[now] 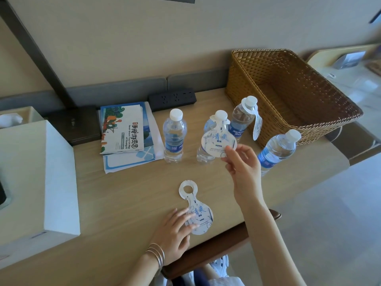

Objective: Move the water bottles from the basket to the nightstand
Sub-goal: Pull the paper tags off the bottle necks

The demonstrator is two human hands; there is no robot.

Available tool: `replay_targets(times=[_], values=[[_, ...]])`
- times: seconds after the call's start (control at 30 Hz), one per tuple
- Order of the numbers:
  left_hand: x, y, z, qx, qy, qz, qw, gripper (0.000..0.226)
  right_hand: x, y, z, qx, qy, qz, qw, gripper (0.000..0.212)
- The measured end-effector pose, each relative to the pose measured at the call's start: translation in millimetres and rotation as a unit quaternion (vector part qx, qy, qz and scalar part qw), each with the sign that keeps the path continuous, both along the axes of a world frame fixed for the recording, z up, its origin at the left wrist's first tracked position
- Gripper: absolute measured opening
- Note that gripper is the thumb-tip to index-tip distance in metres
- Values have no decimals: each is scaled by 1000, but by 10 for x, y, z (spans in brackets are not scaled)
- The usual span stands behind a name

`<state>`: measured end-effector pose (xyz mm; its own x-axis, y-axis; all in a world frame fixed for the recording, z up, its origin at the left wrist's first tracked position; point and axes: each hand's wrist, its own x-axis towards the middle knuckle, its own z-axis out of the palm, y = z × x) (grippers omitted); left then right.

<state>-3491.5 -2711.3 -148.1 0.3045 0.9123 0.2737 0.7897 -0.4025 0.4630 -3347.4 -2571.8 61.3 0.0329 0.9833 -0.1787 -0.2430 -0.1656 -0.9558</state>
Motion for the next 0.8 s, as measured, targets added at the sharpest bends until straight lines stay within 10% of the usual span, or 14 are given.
replay_targets(times=[0.5,0.8], values=[[3,-12,-8,-9,-6,-1,1000,38,-43,199,148,70,70,52,994,14],[2,1,59,-12,49,-4,999,41,466,-567,-1114,-132,-185,104,968,8]])
